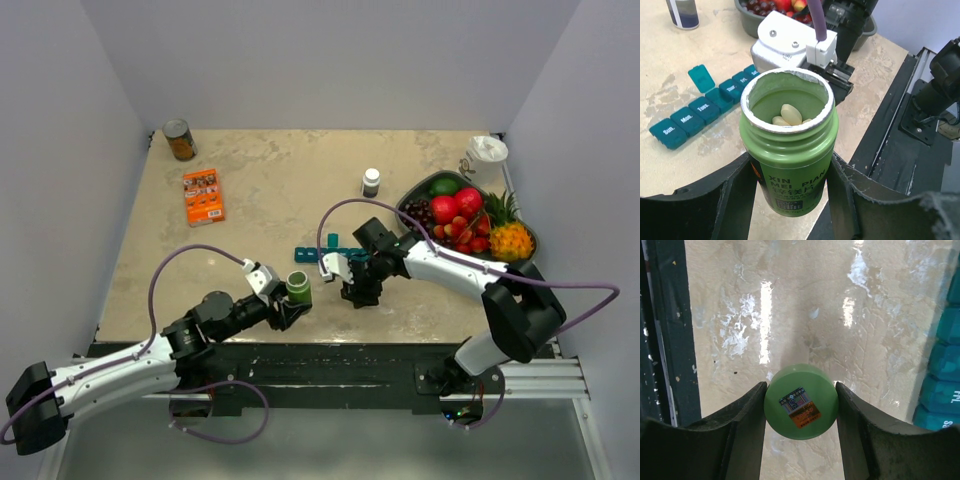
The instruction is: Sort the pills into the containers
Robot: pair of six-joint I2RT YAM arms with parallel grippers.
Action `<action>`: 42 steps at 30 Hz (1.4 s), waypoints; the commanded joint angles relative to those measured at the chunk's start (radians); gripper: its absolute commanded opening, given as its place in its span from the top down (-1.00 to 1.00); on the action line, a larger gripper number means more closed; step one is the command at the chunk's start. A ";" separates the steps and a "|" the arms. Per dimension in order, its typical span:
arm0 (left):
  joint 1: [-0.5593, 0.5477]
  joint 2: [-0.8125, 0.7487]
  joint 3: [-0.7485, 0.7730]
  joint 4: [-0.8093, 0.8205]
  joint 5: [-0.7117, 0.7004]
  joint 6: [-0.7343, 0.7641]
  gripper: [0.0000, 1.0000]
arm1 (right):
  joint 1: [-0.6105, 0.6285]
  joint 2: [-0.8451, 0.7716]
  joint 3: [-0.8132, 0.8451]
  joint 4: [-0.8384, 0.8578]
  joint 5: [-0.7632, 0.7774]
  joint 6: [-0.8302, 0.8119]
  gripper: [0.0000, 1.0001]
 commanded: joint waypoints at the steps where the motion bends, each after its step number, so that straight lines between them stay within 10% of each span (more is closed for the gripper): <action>1: 0.003 0.012 -0.008 0.080 -0.019 -0.031 1.00 | 0.009 0.001 -0.009 0.064 0.044 -0.003 -0.04; 12: 0.003 0.003 -0.039 0.096 -0.080 -0.078 1.00 | 0.035 0.075 -0.008 0.073 0.084 0.020 -0.10; 35: 0.003 -0.006 -0.008 0.186 -0.100 -0.133 1.00 | 0.022 -0.172 0.297 -0.140 -0.009 0.045 -0.98; 42: 0.003 0.037 0.021 0.227 -0.065 -0.130 1.00 | 0.018 0.035 0.534 -0.396 -0.349 0.025 -0.98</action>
